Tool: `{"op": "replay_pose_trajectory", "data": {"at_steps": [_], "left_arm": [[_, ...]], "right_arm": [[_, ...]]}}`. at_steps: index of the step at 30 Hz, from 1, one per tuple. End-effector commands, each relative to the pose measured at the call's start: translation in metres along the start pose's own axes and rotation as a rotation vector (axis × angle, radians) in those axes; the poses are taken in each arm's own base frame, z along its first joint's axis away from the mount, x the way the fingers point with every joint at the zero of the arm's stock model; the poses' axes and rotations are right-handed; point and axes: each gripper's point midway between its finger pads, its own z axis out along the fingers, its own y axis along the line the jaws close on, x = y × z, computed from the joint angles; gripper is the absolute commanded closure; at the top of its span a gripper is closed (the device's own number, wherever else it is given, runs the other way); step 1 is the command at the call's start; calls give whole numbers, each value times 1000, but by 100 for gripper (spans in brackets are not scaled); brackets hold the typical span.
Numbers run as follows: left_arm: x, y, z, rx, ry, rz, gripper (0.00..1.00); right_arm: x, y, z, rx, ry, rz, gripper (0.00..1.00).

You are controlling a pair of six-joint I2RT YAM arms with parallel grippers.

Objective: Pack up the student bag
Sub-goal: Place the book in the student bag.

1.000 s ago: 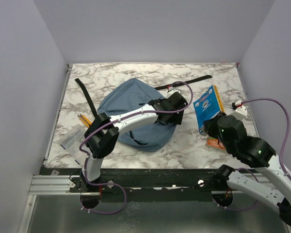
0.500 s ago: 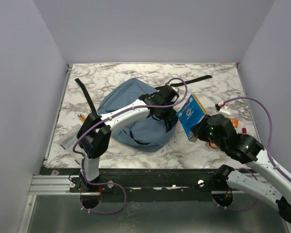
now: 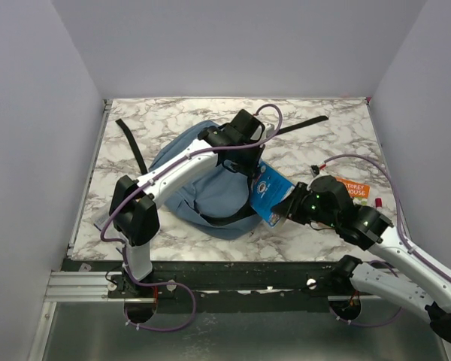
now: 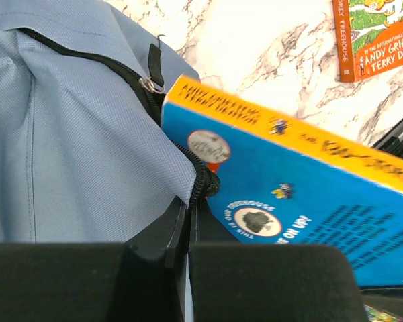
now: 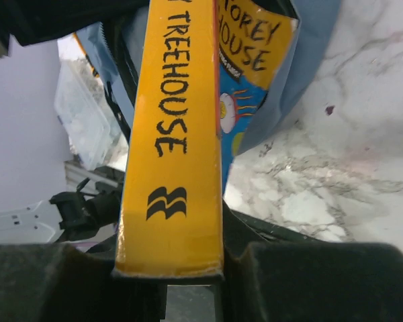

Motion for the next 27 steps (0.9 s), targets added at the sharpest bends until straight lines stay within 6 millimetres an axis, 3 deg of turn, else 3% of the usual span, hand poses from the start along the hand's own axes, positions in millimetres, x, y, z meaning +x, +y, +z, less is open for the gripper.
{"op": "replay_pose_trajectory", "data": {"at_steps": [1, 4, 8, 10, 18, 22, 27], "left_arm": [[-19, -23, -35, 91, -59, 38, 100], [-20, -28, -38, 111, -64, 29, 97], [-15, -26, -43, 94, -70, 26, 79], [-8, -20, -44, 54, -74, 32, 64], [31, -4, -51, -74, -67, 97, 33], [49, 10, -43, -136, -41, 114, 28], [53, 24, -34, -211, -20, 134, 34]], "right_arm": [[23, 33, 1, -182, 129, 113, 100], [29, 49, 1, -296, 157, 185, 100], [23, 57, 10, -360, 120, 254, 100], [18, 60, 16, -375, 95, 266, 100], [11, 70, 24, -450, 60, 292, 100], [13, 68, 27, -443, 67, 292, 100], [16, 65, 29, -439, 76, 306, 100]]}}
